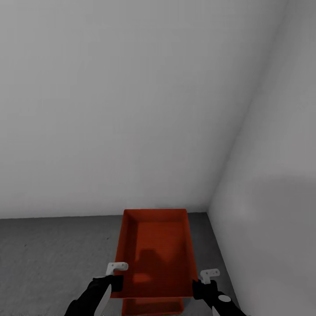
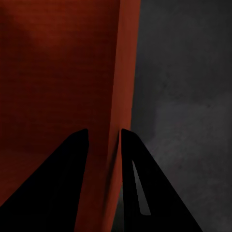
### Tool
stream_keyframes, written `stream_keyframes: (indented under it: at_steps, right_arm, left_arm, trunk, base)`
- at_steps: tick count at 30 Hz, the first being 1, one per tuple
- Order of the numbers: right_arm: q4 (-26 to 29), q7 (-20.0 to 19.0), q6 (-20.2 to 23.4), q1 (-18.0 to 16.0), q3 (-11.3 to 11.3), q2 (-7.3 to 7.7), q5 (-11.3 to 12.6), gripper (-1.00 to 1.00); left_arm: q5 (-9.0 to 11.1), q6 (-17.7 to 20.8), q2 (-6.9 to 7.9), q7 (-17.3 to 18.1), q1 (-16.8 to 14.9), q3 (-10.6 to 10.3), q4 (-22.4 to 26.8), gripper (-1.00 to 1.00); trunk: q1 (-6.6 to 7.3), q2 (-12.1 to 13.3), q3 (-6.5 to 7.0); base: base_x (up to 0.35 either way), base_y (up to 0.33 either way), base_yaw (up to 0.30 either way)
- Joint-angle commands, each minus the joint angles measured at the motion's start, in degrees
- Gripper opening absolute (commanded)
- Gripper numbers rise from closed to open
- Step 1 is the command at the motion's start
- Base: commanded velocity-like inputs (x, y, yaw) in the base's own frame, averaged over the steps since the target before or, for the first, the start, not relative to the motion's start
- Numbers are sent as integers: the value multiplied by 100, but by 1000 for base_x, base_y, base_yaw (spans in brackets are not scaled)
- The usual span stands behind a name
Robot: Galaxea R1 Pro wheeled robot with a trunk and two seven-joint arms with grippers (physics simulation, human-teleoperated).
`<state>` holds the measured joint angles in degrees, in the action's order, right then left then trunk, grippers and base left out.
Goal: Move the two storage containers from the living room to the garage. In the garage, place one container on the floor and stack the other container on top of it (either order is fine).
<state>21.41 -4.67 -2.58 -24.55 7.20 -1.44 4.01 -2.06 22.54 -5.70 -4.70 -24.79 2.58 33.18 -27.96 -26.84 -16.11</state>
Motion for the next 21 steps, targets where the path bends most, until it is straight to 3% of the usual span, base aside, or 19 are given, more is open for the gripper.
stream_keyframes:
  at_steps: [1,21]
  right_arm:
    - [13,-16,-23,3,334,3,-6,-100]
    - [13,-16,-23,3,333,3,-6,-100]
  left_arm:
    - [-75,49,-9,-31,-8,163,13,-100]
    - [-75,49,-1,-31,-8,163,13,-100]
  trunk:
    - [-2,-10,-17]
    - [-2,-10,-44]
  base:
    - [0,0,75]
    - [0,34,9]
